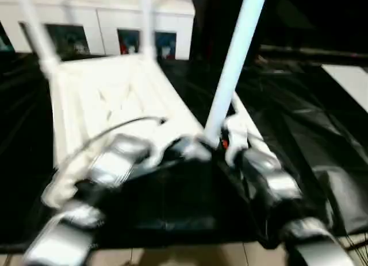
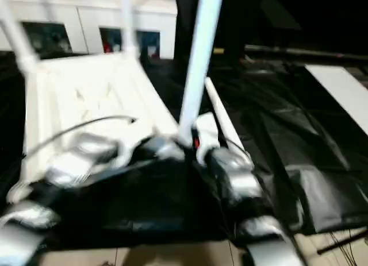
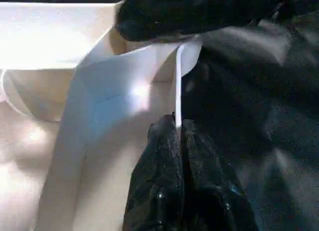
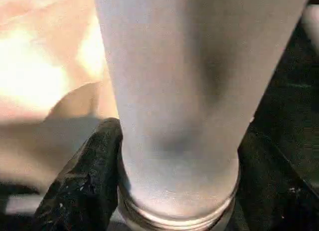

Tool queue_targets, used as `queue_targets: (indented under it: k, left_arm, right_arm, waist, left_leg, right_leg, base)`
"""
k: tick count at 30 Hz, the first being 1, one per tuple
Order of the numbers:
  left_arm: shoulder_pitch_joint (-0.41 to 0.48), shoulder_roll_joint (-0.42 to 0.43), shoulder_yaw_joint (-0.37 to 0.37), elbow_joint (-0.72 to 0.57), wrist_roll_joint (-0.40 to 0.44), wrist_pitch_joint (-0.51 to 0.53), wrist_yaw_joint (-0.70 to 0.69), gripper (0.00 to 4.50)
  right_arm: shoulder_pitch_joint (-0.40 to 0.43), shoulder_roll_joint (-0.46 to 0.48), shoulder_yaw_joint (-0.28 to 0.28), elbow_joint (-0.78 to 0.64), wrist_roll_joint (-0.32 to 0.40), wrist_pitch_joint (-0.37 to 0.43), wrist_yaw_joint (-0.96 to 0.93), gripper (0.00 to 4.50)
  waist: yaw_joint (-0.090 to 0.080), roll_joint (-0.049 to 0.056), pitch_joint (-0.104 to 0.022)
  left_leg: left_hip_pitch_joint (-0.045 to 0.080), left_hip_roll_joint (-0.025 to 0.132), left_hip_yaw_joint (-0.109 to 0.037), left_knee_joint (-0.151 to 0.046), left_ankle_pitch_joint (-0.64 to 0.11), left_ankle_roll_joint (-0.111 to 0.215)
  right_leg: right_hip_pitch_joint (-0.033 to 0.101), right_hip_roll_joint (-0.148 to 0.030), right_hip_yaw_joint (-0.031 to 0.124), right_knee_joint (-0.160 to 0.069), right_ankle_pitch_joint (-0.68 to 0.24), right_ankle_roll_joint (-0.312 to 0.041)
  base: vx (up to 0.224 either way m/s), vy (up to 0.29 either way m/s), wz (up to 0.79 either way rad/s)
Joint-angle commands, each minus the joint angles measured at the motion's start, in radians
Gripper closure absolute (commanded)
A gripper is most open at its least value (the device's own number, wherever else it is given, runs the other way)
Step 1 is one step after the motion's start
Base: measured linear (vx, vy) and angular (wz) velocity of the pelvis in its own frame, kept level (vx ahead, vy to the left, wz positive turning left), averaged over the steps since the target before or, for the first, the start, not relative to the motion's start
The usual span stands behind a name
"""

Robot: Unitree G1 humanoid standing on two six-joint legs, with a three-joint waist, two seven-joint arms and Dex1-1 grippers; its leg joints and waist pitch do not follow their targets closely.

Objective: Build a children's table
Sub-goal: Rotate leg to tighten

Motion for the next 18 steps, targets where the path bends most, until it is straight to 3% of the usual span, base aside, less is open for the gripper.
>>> queue_targets:
  k: [1,5,7,8,9,11,12,13,14,18]
  left_arm:
    - [-0.028,-0.050,0.025,0.079,-0.001,0.014,0.107,4.50]
    - [-0.053,-0.103,0.029,0.130,0.009,-0.010,0.163,4.50]
    - [-0.056,-0.111,0.025,0.140,0.013,-0.016,0.166,4.50]
    - [-0.052,-0.109,0.020,0.138,0.015,-0.021,0.156,4.50]
    - [-0.048,-0.103,0.014,0.133,0.019,-0.025,0.140,4.50]
    - [-0.041,-0.088,0.004,0.124,0.019,-0.031,0.108,4.50]
    - [-0.041,-0.087,0.003,0.124,0.019,-0.032,0.104,4.50]
    - [-0.038,-0.070,-0.007,0.120,0.019,-0.046,0.074,4.50]
    - [-0.038,-0.070,-0.007,0.120,0.019,-0.046,0.073,4.50]
    - [-0.014,-0.011,-0.031,0.069,0.017,-0.052,-0.013,4.50]
  right_arm:
    - [-0.011,0.041,-0.059,0.107,0.025,0.028,-0.146,1.78]
    - [-0.068,0.093,-0.063,0.171,0.017,-0.020,-0.206,1.78]
    - [-0.081,0.103,-0.061,0.182,0.012,-0.031,-0.208,1.78]
    - [-0.085,0.109,-0.062,0.180,0.018,-0.037,-0.185,1.43]
    - [-0.084,0.109,-0.062,0.172,0.016,-0.041,-0.175,1.22]
    - [-0.082,0.102,-0.058,0.154,0.012,-0.044,-0.148,1.06]
    - [-0.082,0.101,-0.059,0.152,0.011,-0.044,-0.146,1.01]
    - [-0.082,0.083,-0.048,0.143,-0.002,-0.049,-0.122,0.89]
    - [-0.082,0.082,-0.048,0.142,-0.003,-0.049,-0.121,0.75]
    - [-0.059,0.014,0.006,0.087,-0.022,-0.052,0.034,0.61]
  waist:
    - [0.001,0.013,-0.056]
    - [0.002,0.021,-0.059]
    - [0.002,0.019,-0.060]
    - [0.002,0.024,-0.061]
    - [0.001,0.021,-0.059]
    - [0.000,0.028,-0.060]
    - [0.000,0.025,-0.059]
    - [-0.003,0.016,-0.060]
    - [-0.001,0.022,-0.061]
    - [0.002,0.018,-0.064]
  left_leg:
    - [0.004,0.011,-0.001,-0.067,-0.276,-0.030]
    - [0.001,0.012,-0.002,-0.068,-0.273,-0.022]
    - [-0.001,0.012,0.000,-0.067,-0.265,-0.014]
    - [0.000,0.012,0.000,-0.067,-0.263,-0.015]
    - [-0.002,0.012,0.000,-0.067,-0.265,-0.010]
    - [0.000,0.012,0.000,-0.068,-0.275,-0.008]
    - [-0.001,0.011,0.001,-0.068,-0.280,-0.004]
    - [-0.006,0.012,0.000,-0.069,-0.274,0.000]
    - [-0.003,0.013,0.001,-0.067,-0.263,0.002]
    - [-0.010,0.014,0.001,-0.065,-0.214,0.011]
  right_leg:
    - [0.035,-0.052,0.042,-0.088,-0.327,-0.136]
    - [0.039,-0.051,0.041,-0.085,-0.271,-0.136]
    - [0.040,-0.050,0.041,-0.082,-0.234,-0.144]
    - [0.041,-0.050,0.041,-0.080,-0.225,-0.148]
    - [0.042,-0.049,0.040,-0.082,-0.222,-0.149]
    - [0.042,-0.048,0.040,-0.083,-0.226,-0.149]
    - [0.043,-0.048,0.040,-0.085,-0.232,-0.148]
    - [0.046,-0.050,0.039,-0.086,-0.258,-0.143]
    - [0.044,-0.052,0.041,-0.085,-0.255,-0.146]
    - [0.051,-0.052,0.041,-0.076,-0.190,-0.164]
  base:
    - [0.000,0.000,0.00]
    - [0.000,0.000,0.00]
    - [0.000,0.000,0.00]
    - [0.000,0.000,0.00]
    - [0.000,0.000,0.00]
    - [0.000,0.000,0.00]
    - [0.000,0.000,0.00]
    - [0.000,0.000,0.00]
    - [0.000,0.000,0.00]
    - [0.000,0.000,0.00]
